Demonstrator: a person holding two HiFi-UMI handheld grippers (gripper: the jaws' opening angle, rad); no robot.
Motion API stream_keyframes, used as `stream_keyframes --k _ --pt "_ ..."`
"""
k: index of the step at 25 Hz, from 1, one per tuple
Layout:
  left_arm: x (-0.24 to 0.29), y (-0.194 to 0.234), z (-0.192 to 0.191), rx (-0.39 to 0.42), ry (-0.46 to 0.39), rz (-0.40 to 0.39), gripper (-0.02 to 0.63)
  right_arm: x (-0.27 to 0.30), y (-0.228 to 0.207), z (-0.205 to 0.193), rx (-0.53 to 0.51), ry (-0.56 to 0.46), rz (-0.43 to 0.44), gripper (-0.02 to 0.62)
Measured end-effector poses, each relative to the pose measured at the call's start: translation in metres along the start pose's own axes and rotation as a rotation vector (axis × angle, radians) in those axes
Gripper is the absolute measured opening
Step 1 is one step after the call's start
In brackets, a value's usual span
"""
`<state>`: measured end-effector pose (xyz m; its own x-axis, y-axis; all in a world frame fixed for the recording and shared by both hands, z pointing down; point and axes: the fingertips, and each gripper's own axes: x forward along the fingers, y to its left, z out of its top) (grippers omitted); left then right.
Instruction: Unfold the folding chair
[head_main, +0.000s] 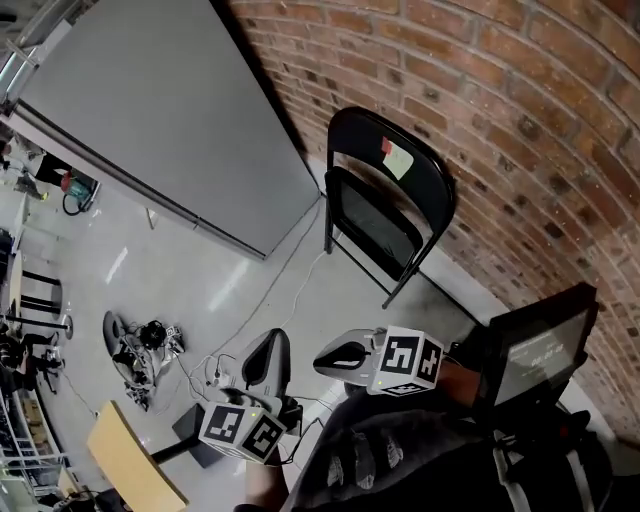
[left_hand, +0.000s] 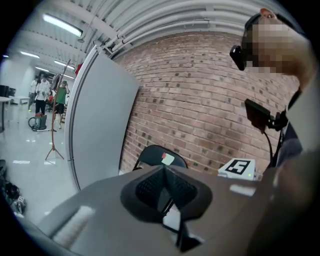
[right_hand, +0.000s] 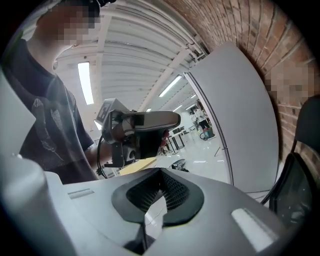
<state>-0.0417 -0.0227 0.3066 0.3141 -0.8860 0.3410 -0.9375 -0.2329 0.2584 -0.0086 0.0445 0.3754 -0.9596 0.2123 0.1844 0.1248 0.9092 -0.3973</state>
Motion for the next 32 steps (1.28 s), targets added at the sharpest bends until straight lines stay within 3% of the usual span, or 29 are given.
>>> stream_keyframes --k 6,10,15,21,32 --pt "0.049 -0.022 0.009 -0.042 0.020 0.045 0.002 -0.055 -0.042 0.002 0.056 -0.032 -0.017 0.000" --pt "0.074 -0.036 0.004 -0.055 0.026 0.049 0.002 -0.092 -0.083 -0.011 0.058 -0.003 -0.080 0.000" --pt "0.093 -0.038 0.005 -0.066 0.029 0.014 0.002 -0.149 -0.178 -0.026 -0.022 0.095 -0.393 0.000" --pt "0.122 -0.013 0.008 -0.087 0.032 -0.090 0.003 -0.181 -0.230 0.002 -0.001 0.091 -0.612 0.000" --pt "0.193 0.027 0.022 -0.046 0.057 -0.354 0.002 -0.163 -0.241 0.019 0.041 0.186 -0.874 0.000"
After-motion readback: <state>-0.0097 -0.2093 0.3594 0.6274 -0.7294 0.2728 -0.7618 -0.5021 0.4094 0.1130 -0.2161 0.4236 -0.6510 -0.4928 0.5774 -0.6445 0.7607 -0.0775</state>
